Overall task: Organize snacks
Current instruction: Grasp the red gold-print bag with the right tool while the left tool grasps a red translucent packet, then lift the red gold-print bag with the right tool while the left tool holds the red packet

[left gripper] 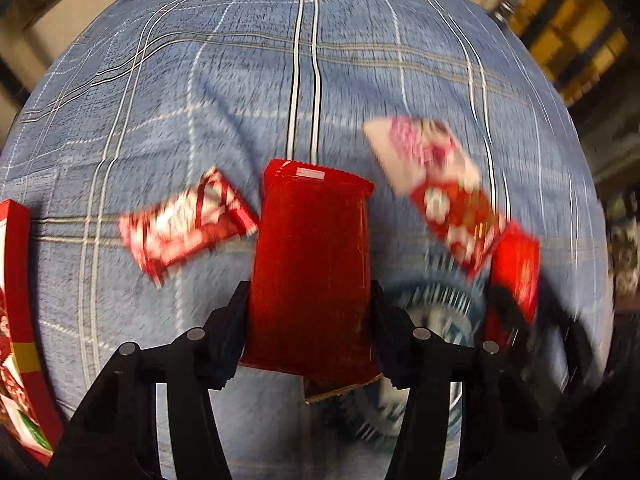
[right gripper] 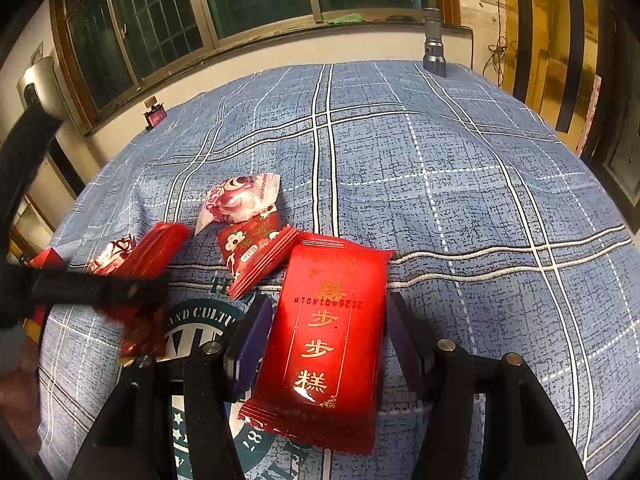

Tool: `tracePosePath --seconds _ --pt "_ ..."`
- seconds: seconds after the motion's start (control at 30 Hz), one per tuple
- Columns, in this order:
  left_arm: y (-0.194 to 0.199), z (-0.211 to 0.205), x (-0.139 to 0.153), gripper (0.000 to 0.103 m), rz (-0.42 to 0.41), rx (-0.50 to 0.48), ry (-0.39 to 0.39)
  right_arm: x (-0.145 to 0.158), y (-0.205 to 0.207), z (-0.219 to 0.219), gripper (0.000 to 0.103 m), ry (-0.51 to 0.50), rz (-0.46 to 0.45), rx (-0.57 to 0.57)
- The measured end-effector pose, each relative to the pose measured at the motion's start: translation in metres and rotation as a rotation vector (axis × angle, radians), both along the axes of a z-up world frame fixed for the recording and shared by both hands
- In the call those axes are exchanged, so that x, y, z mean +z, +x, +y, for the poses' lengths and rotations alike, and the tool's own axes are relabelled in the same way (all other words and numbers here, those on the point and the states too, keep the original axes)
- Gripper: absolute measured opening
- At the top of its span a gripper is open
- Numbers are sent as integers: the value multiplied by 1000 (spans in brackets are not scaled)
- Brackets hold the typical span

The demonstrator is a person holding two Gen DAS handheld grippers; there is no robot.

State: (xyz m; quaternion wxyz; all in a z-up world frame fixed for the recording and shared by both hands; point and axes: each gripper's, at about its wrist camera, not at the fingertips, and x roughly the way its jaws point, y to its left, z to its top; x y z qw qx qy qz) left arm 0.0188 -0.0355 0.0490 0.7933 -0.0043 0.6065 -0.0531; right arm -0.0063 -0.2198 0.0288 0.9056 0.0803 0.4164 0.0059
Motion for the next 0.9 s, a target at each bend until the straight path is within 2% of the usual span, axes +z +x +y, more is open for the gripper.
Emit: tracePosePath --seconds 0.2,0.27,0.43,0.6,0.7,0.9 --pt "-64 35 0 54 19 -91 37 0 1 2 61 -16 5 3" --pt "-83 51 0 54 26 -102 22 0 2 4 62 -30 8 5" --pt "-122 77 -2 54 -28 -124 32 -1 3 9 63 -65 17 8" --pt "-137 81 -4 54 -78 -135 40 -1 3 12 63 -84 20 7" --pt "-129 75 -3 51 -101 -139 42 -1 3 11 59 -86 19 0" --pt "-133 73 3 47 -145 -110 -8 0 3 8 54 -71 13 -8"
